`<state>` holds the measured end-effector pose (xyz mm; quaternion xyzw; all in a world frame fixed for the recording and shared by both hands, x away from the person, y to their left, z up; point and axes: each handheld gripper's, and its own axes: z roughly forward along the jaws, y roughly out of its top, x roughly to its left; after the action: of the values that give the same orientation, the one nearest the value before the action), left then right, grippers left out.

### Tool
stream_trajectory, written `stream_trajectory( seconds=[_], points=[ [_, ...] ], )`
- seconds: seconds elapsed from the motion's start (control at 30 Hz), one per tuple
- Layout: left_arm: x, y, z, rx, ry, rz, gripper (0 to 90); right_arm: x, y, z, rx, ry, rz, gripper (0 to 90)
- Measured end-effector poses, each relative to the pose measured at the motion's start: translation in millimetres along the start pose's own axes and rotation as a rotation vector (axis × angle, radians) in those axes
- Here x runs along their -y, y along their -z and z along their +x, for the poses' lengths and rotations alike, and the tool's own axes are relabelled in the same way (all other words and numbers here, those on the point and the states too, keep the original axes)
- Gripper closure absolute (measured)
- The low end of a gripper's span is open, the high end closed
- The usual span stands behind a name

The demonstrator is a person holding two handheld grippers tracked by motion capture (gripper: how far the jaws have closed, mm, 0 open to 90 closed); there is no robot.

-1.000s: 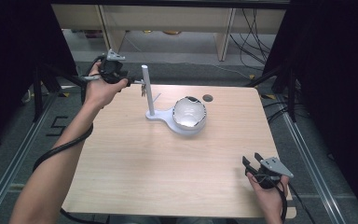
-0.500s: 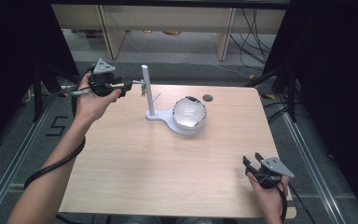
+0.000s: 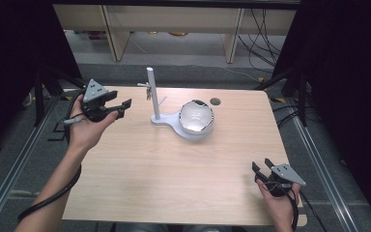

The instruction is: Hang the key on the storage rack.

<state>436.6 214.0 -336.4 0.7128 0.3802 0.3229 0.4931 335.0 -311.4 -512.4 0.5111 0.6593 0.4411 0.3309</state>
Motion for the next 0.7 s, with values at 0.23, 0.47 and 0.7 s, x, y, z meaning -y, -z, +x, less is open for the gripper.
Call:
stream_trajectory(
  seconds=[0.23,0.47,0.7],
  points=[
    [40.2,18.5,-12.2,-0.023,0.007,-0.035,38.9,-0.8,-2.2,-0.6,0.004,0.031,0.008,47.5],
    [82.3,30.6,-22.1,-0.042,0.018,-0.051,38.6,-1.4,-4.0,0.2,0.009,0.044,0.019,47.7],
    [117.6,45.4,-19.3,-0.064,0.038,-0.033,38.1,-1.4,-3.4,0.1,0.011,0.047,0.022,47.6]
  ],
)
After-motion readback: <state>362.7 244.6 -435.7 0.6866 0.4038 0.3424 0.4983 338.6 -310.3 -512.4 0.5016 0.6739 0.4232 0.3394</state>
